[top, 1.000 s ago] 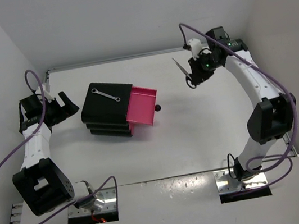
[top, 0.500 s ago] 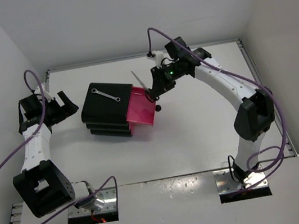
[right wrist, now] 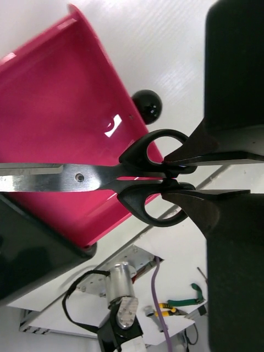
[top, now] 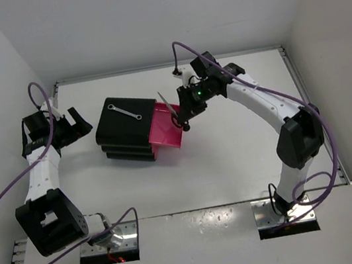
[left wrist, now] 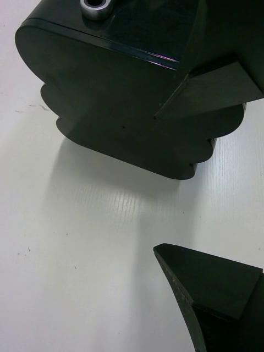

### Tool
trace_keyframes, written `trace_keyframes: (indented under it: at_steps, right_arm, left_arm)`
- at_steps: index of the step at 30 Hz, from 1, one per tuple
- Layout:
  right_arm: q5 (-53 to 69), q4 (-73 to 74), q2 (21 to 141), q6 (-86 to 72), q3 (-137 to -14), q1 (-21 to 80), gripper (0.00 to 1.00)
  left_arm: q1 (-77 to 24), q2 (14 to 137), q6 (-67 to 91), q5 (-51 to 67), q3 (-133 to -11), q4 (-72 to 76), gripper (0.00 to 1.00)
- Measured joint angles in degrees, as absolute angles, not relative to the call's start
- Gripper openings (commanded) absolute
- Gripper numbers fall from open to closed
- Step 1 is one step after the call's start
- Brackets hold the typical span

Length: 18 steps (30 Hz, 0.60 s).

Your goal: Sort the tools into containers

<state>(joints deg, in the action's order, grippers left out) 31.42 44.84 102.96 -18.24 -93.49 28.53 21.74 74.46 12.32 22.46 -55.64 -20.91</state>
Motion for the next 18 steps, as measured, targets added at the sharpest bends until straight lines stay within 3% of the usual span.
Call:
trace_keyframes:
  at_steps: [18]
  right_arm:
    - [31.5,50.2,97.8,-14.6,-88.5,29.6,0.0]
  left_arm:
    - [21.7,74.5,12.3,22.4,-55.3,-20.9,1.0]
